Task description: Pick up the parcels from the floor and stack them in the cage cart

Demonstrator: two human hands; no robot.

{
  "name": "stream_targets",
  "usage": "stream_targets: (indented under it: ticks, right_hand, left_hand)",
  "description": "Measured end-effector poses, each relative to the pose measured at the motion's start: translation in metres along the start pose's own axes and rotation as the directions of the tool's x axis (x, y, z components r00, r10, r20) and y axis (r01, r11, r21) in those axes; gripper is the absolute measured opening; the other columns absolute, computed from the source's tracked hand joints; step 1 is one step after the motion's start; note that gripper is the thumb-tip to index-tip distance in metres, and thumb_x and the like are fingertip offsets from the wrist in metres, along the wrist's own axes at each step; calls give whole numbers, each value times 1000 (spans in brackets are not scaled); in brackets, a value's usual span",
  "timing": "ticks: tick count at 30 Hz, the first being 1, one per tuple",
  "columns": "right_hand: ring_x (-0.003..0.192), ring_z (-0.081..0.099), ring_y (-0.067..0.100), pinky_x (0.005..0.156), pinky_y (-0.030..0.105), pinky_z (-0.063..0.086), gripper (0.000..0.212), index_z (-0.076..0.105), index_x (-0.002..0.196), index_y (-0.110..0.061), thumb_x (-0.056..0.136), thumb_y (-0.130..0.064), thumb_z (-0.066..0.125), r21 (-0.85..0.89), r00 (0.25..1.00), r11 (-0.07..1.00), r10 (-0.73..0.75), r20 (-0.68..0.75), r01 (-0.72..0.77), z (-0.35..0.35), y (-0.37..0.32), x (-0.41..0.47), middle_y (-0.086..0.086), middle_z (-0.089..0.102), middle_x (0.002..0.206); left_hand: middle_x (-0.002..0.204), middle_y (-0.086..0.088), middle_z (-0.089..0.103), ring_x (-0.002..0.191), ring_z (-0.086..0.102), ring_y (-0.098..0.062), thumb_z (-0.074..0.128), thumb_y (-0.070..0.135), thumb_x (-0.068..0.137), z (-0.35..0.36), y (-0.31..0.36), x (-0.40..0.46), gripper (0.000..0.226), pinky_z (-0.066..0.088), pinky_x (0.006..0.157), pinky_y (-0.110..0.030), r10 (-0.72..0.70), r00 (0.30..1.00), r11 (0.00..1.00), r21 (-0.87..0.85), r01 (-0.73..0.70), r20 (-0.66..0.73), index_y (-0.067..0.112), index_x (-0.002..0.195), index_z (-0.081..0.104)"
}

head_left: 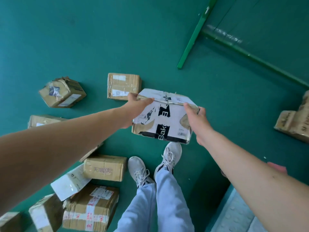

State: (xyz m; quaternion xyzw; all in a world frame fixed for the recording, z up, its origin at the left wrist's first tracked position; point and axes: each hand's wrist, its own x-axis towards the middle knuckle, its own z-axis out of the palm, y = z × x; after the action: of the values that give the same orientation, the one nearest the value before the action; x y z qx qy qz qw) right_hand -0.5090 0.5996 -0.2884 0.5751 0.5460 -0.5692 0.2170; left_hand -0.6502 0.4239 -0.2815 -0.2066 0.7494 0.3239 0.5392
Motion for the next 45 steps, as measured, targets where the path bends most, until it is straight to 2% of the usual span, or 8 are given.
stream_targets:
  ticks: [6, 11, 19, 23, 25, 30, 36, 45]
  right_hand:
    - [115, 60, 22, 107, 52, 48, 79, 36, 143, -29, 84, -78, 55, 226, 996, 972, -53, -76, 69, -51, -29, -169, 0, 59, 127]
    - [124, 62, 25, 108, 56, 49, 102, 60, 136, -36, 58, -101, 52, 310, 985, 941, -96, -145, 137, -102, -43, -297, -1, 65, 135]
    - [138, 46, 23, 112, 40, 35, 79, 44, 152, -19, 94, -73, 50, 231, 947, 938, -196, -255, 257, -136, -57, -497, 0, 47, 152]
    - [111, 49, 18, 97, 33, 34, 67, 47, 145, -16, 100, -65, 47, 188, 915, 932, -237, -328, 309, -149, -39, -583, -1, 59, 119]
    - [126, 49, 24, 104, 37, 35, 76, 39, 153, -14, 100, -67, 46, 171, 905, 937, -228, -359, 304, -154, -25, -619, 4, 55, 134]
    - [128, 49, 25, 105, 37, 35, 81, 43, 151, -12, 96, -72, 46, 219, 868, 939, -133, -479, 264, -172, 38, -686, 8, 48, 151]
    - [129, 57, 40, 109, 47, 46, 77, 59, 137, -2, 98, -68, 47, 320, 799, 921, 16, -601, 222, -206, 114, -749, 23, 61, 138]
    - [126, 59, 38, 99, 38, 48, 70, 60, 134, 0, 103, -61, 46, 505, 636, 836, 272, -722, 215, -273, 237, -832, 22, 63, 135]
  left_hand:
    - [150, -5, 44, 138, 40, -32, 68, 74, 79, -17, 38, -194, 77, 31, 113, -68, 17, 999, 995, -99, -22, -52, 44, 139, 32]
    - [159, -4, 40, 146, 37, -33, 68, 79, 68, -38, 55, -332, 94, 31, 115, -67, 18, 999, 998, -61, -16, 37, 37, 148, 41]
    - [111, -3, 71, 105, 65, -24, 57, 55, 99, -58, 65, -495, 39, 51, 98, -52, 160, 974, 984, 47, -169, 161, 21, 119, 61]
    - [119, -7, 66, 111, 60, -28, 56, 52, 101, -60, 55, -554, 35, 44, 106, -61, 202, 947, 965, 113, -236, 249, 21, 117, 63]
    - [130, -7, 62, 121, 57, -32, 59, 55, 98, -56, 49, -573, 40, 38, 109, -67, 201, 936, 958, 139, -249, 289, 22, 122, 62]
    - [152, -7, 51, 132, 53, -40, 65, 67, 84, -21, 30, -621, 68, 35, 107, -75, 166, 872, 883, 325, -339, 461, 27, 139, 56]
    - [136, -5, 60, 106, 67, -37, 53, 52, 103, 46, 7, -693, 39, 44, 96, -71, 65, 799, 749, 500, -434, 597, 25, 130, 60]
    - [138, -7, 59, 118, 60, -38, 56, 55, 100, 192, -41, -785, 46, 37, 107, -73, -31, 675, 527, 586, -616, 737, 24, 134, 57]
